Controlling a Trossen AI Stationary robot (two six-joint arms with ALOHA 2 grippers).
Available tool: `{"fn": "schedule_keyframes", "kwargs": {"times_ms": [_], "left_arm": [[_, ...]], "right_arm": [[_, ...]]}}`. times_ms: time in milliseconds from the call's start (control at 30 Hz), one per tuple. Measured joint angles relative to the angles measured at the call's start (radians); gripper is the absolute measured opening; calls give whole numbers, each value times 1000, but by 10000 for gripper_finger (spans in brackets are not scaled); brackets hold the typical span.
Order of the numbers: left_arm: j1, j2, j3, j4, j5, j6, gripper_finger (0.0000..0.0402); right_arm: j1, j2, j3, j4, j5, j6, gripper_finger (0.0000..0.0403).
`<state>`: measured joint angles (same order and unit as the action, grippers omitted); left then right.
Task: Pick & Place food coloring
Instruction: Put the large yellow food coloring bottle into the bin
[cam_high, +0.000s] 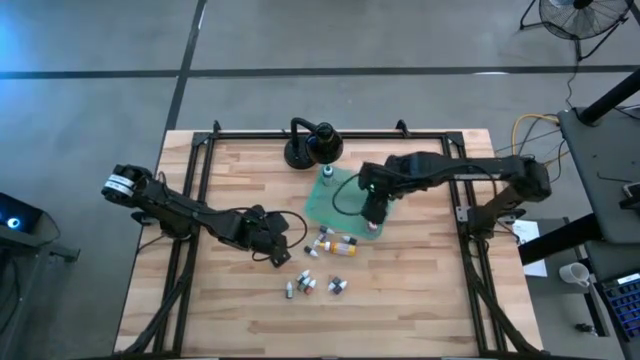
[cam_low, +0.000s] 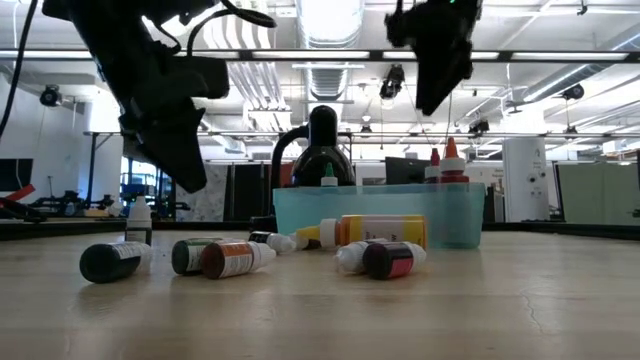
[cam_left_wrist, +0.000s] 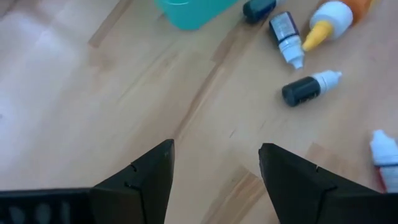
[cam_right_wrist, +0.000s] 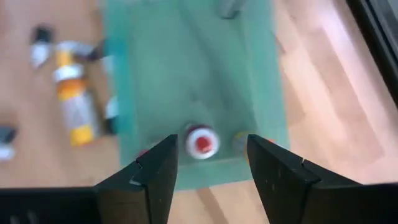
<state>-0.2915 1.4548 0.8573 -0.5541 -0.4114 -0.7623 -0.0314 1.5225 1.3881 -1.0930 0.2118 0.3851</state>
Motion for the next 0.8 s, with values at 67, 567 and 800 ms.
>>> {"fn": "schedule_keyframes", "kwargs": {"times_ms": [67,567,800], "left_arm": [[-1,0,-1,1,0,44,206],[47,31,-11,445,122,629,206],[91,169,24,601,285,743,206]], "right_arm": [[47,-18,-10,-2,0,-19,181],[388,-179,-133,-115,210,447,173],[518,-224,-210,-113,263,690,173]]}}
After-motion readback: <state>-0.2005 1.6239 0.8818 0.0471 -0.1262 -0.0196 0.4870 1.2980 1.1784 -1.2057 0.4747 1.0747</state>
